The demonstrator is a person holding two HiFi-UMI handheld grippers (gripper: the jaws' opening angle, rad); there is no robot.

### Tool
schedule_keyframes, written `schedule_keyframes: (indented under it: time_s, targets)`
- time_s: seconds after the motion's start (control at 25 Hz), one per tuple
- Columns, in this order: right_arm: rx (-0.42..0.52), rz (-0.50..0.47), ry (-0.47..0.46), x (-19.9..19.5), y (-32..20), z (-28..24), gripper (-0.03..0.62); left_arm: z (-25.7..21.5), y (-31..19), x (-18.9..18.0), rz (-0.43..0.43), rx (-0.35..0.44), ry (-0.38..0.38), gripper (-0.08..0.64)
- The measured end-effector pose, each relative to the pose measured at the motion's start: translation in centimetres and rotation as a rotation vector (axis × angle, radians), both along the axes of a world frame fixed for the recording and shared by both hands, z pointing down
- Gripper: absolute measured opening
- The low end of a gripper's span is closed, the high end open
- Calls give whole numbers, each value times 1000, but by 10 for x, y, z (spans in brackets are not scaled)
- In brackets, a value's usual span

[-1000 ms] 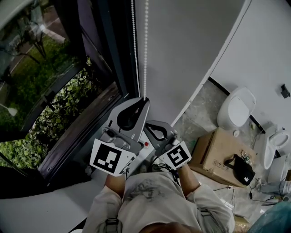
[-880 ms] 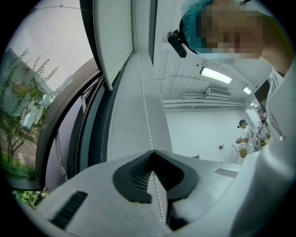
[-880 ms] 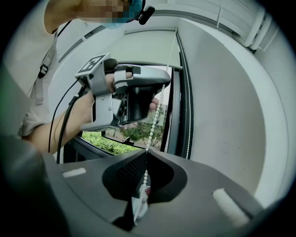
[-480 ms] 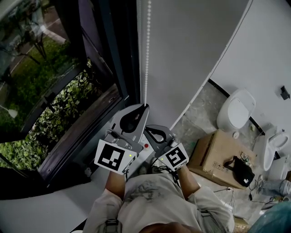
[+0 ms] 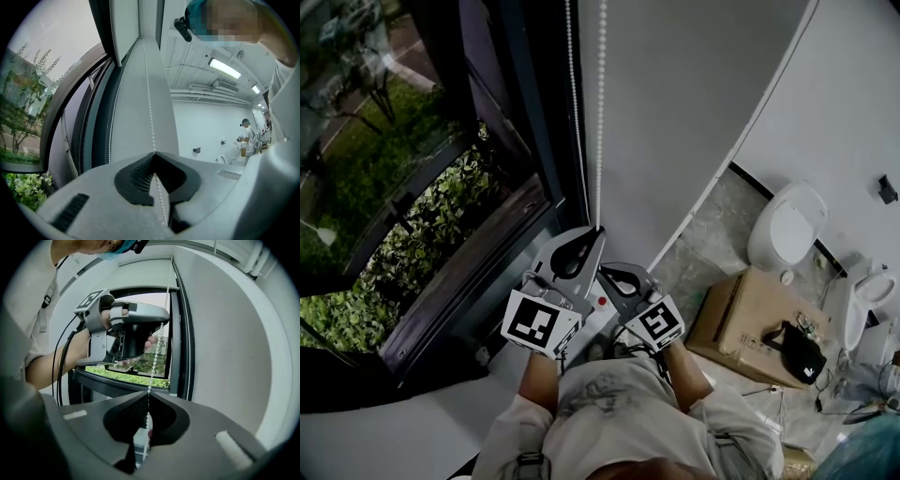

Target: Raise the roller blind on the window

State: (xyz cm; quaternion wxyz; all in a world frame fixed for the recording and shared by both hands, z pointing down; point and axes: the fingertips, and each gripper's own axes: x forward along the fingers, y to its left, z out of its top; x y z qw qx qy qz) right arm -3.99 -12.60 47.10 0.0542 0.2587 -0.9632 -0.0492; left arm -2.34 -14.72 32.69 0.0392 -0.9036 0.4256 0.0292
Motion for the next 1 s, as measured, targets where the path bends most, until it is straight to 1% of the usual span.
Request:
schedule_keyframes:
  time_s: [0.36,0.6,1.0]
  targets:
    - [-41,-1,27,0,3,22,12,22,3,-1,8,-49,0,9]
    - [-95,6,35,0,8,41,12,41,6,-2,20,-84,-7,9]
    - [-145,9,61,0,13,67,12,68,13,-2,32,-145,16,9]
